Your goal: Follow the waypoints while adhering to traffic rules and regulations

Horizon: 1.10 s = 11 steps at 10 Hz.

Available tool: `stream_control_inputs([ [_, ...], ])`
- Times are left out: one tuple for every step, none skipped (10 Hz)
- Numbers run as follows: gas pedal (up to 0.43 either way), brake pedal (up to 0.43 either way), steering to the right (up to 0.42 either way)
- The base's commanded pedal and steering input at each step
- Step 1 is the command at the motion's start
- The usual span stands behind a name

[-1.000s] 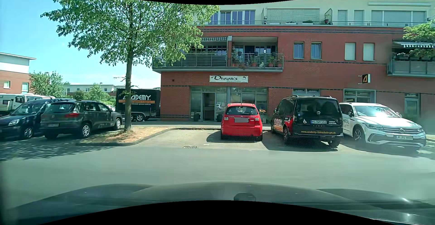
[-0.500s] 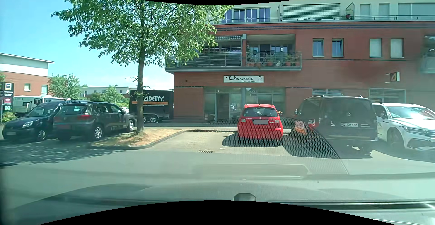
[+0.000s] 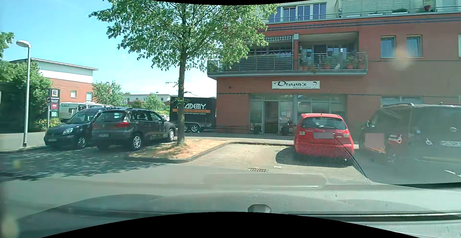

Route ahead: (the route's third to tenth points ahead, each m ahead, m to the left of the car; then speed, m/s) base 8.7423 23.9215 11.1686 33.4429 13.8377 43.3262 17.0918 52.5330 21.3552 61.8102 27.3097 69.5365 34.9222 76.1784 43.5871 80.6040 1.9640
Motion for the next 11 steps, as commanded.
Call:
stream_control_inputs([
  [0.157,0.018,-0.833],
  [0.157,0.018,-0.856],
  [0.177,0.018,-0.865],
  [0.177,0.018,-0.859],
  [0.177,0.018,-0.848],
  [0.189,0.018,-0.831],
  [0.209,0.018,-0.809],
  [0.209,0.018,-0.783],
  [0.209,0.018,-0.746],
  [0.209,0.018,-0.705],
  [0.209,0.018,-0.663],
])
